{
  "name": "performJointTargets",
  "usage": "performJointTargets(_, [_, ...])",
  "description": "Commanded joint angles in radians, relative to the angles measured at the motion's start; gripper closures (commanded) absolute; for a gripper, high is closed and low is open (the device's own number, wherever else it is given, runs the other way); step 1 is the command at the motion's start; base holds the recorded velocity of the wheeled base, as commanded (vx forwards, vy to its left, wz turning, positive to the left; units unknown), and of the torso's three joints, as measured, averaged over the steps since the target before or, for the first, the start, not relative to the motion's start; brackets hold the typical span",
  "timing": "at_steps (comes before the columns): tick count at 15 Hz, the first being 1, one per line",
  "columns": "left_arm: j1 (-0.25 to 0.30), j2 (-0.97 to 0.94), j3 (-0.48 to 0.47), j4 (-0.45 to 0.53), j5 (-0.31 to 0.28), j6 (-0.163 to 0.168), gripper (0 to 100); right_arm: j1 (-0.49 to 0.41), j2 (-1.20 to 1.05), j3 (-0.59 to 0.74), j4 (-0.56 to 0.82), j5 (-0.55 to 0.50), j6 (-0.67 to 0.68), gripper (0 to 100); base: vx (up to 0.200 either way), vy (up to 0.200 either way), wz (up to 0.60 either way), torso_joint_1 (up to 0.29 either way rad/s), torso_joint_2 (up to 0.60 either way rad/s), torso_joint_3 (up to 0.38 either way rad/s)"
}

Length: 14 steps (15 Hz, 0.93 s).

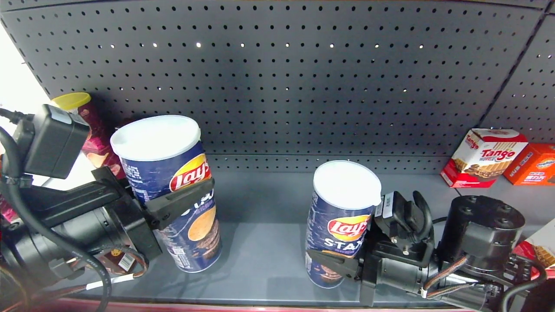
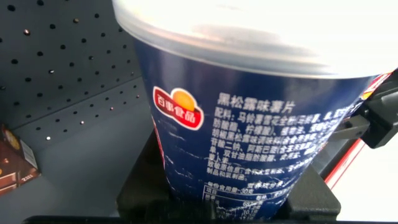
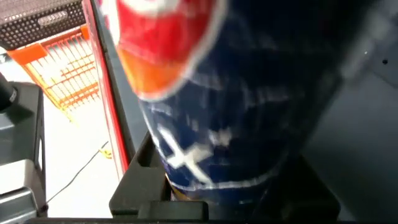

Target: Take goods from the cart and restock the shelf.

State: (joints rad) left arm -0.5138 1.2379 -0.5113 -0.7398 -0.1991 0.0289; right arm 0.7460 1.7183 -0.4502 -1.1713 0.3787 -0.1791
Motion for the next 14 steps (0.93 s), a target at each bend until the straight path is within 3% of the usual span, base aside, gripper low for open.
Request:
performJointTargets(1, [-0.002, 0.002, 0.002, 0.0, 0.0, 0.0, 100, 0.0, -0.002, 0.005, 0.004, 0.0, 0.0, 0, 0.0, 0.0, 0.0, 0.0, 0.0, 0.0])
performJointTargets(8, [-0.002, -0.001, 0.01, -0.001, 0.0, 0.0, 100, -0.007, -0.054, 0.005, -0.002, -0.044, -0.011, 0, 0.0, 0.0, 0.0, 0.0, 0.0, 0.0])
performJointTargets(14, [-0.002, -0.003, 0.005, -0.001, 0.0, 0.0, 100, -0.054, -0.233, 0.081, 0.007, -0.043, -0.013, 0, 0.0, 0.0, 0.0, 0.0, 0.0, 0.0])
